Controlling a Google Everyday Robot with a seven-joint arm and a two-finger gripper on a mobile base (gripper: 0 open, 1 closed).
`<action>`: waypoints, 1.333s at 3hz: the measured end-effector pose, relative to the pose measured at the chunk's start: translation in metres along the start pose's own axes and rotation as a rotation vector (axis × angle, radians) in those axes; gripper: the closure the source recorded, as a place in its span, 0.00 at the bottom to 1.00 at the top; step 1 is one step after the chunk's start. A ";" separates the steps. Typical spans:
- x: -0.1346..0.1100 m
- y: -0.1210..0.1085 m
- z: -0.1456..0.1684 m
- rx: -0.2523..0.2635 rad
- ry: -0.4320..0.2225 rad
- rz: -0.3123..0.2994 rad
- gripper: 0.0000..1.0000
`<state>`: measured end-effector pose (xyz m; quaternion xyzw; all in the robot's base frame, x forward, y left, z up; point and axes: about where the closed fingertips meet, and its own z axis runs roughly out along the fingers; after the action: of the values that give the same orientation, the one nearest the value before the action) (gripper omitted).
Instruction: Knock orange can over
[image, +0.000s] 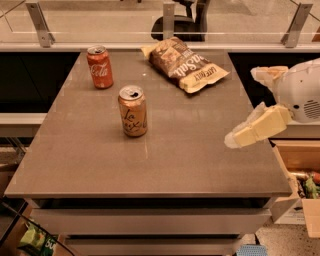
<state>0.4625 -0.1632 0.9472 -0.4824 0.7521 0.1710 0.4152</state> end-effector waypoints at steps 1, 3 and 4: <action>0.004 -0.004 0.019 -0.023 -0.065 0.010 0.00; 0.007 -0.009 0.066 -0.095 -0.202 0.028 0.00; 0.001 0.001 0.084 -0.122 -0.258 0.018 0.00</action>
Offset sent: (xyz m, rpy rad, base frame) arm 0.0477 0.0286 -0.0555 0.2493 -0.0185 0.0782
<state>0.4996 -0.1082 0.8962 -0.4740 0.6850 0.2808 0.4767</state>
